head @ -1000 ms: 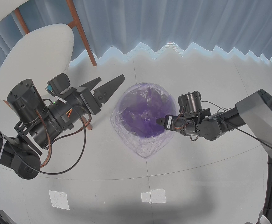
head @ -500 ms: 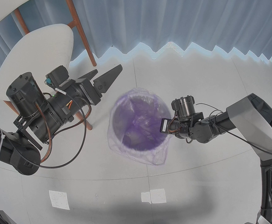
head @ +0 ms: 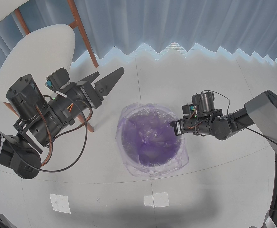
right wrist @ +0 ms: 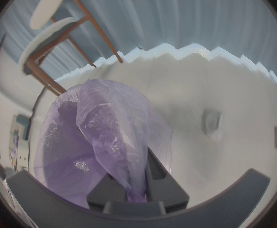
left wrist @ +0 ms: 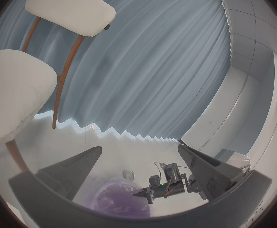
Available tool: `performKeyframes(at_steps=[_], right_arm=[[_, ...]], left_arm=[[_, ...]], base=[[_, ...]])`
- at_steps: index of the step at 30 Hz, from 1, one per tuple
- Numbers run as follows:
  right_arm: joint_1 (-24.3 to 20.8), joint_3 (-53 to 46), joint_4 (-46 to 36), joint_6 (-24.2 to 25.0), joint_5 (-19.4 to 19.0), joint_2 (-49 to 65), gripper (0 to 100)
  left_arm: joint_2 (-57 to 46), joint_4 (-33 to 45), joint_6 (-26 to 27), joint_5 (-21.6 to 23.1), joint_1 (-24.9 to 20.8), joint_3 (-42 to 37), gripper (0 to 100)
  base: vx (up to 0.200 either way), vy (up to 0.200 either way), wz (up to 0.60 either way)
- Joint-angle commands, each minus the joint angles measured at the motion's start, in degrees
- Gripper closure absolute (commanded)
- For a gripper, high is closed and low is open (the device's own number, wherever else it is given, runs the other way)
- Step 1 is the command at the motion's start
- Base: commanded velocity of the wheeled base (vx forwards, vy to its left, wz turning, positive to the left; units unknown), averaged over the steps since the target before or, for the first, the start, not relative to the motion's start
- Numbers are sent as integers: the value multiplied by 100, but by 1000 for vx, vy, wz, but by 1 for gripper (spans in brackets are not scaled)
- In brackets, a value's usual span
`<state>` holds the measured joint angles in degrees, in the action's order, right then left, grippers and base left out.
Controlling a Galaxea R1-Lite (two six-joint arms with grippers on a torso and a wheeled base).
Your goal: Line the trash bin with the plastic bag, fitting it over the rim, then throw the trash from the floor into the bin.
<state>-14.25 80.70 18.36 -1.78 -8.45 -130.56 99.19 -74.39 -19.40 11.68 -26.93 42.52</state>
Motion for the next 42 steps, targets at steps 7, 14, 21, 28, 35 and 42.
performKeyframes(at_steps=[7, 14, 21, 28, 35, 42], right_arm=[[608, -336, 1082, -1712, -1405, -198, 100], [608, -432, 1205, -1782, -1467, -294, 100], [608, -283, 1205, -1773, -1476, -505, 0], [590, -248, 1302, -1351, -1634, -215, 0], [643, -380, 1486, -683, -1713, 163, 0], [994, -775, 2409, 222, -1739, 567, 0]], left_arm=[[12, -6, 50, 142, -23, -253, 0], [30, -14, 50, 142, -32, -262, 0], [39, -14, 59, 142, -40, -262, 0], [39, 21, 50, 142, -14, -244, 0], [47, 56, 50, 159, 30, -455, 0], [65, 504, 50, 159, 188, -666, 0]], base=[[0, 0, 0], [0, 0, 0], [0, 0, 0], [0, 0, 0], [0, 0, 0], [0, 0, 0]])
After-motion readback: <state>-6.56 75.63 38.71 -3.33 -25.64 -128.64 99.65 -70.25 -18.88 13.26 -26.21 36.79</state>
